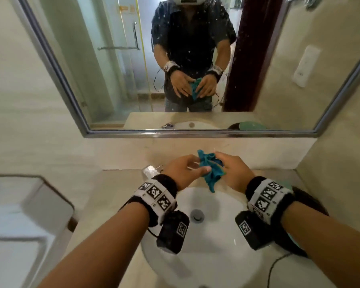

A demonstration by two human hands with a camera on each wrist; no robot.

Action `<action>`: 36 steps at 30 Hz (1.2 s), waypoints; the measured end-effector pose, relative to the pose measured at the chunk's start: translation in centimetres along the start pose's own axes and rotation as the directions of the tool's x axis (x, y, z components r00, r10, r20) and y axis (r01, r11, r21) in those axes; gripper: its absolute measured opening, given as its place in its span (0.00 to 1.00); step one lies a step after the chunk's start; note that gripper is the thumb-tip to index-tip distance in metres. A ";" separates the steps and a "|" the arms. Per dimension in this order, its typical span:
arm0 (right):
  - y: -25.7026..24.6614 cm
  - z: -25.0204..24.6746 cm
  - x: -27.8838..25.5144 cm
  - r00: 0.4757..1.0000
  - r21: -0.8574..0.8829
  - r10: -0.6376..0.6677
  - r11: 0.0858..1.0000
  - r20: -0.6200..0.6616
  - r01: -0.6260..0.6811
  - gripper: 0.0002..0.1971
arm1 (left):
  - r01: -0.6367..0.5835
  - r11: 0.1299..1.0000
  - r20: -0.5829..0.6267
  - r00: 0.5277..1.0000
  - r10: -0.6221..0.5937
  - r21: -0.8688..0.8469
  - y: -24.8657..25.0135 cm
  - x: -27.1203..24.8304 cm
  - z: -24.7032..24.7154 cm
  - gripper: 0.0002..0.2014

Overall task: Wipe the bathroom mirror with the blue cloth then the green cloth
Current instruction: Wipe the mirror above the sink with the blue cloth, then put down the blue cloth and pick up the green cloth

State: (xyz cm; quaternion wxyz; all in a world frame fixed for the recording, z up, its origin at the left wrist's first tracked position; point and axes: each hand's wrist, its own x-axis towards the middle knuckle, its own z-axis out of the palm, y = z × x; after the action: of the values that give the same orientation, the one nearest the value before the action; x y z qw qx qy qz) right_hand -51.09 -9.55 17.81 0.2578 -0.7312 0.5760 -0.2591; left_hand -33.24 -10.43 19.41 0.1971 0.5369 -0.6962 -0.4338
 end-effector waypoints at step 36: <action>-16.2 37.8 1.6 0.809 0.023 0.002 1.000 0.588 -0.019 0.18 | 0.520 0.853 -0.179 0.843 -0.507 0.034 -34.2 -21.8 -12.9 0.14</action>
State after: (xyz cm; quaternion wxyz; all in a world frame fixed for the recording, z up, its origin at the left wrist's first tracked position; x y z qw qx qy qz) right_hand -13.70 -4.80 1.16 0.4347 -0.7686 0.4686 -0.0269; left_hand 3.56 2.98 2.70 0.1084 0.7449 -0.5255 -0.3965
